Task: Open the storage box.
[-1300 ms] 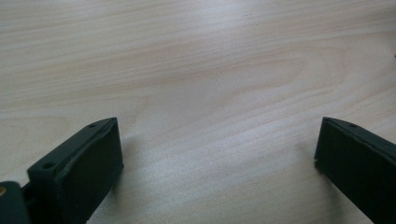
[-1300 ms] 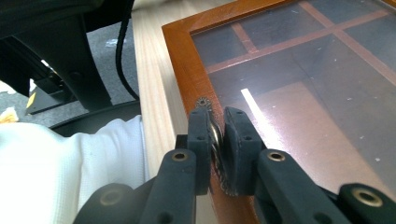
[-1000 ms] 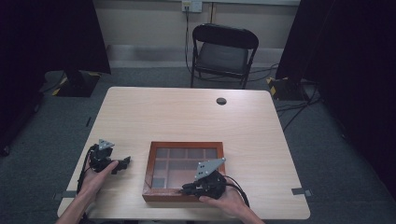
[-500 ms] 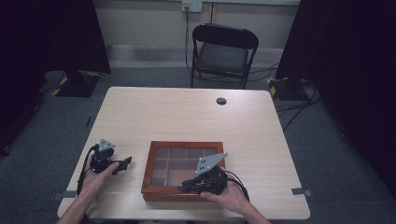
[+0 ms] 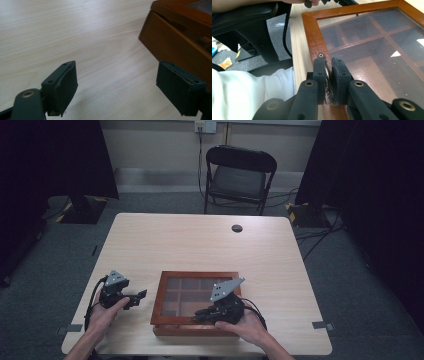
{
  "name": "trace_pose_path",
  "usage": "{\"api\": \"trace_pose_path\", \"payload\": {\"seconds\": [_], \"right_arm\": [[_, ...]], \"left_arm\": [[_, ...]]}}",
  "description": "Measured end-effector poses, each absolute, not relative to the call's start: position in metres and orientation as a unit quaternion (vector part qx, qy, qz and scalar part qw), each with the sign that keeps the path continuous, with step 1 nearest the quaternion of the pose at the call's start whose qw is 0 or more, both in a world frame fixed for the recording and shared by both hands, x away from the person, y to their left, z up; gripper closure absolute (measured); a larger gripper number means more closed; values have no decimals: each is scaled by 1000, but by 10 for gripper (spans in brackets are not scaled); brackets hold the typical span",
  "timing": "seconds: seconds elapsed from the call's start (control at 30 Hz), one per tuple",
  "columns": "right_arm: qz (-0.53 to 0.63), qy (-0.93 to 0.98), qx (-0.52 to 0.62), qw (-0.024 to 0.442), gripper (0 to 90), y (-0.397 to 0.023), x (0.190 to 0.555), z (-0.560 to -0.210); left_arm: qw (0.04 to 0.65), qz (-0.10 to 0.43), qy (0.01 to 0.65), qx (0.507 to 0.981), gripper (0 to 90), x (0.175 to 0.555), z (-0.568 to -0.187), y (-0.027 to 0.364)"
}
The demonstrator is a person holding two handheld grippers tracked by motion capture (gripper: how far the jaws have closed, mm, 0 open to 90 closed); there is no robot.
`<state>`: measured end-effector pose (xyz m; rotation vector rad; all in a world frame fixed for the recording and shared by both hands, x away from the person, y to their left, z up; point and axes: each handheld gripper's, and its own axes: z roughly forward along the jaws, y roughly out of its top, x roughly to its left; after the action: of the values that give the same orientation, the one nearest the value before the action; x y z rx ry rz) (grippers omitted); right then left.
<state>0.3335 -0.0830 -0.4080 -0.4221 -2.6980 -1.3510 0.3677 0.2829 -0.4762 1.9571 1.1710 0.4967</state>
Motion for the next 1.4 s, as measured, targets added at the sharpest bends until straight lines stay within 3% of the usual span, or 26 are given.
{"api": "trace_pose_path", "payload": {"seconds": [1.0,1.4], "right_arm": [[-444,-886,-133,34,824,-83,341,-379],[-448,-884,-131,33,821,-84,340,-382]], "left_arm": [[459,138,354,803,161,355,-468,257],[476,143,361,789,163,356,-466,254]]}}
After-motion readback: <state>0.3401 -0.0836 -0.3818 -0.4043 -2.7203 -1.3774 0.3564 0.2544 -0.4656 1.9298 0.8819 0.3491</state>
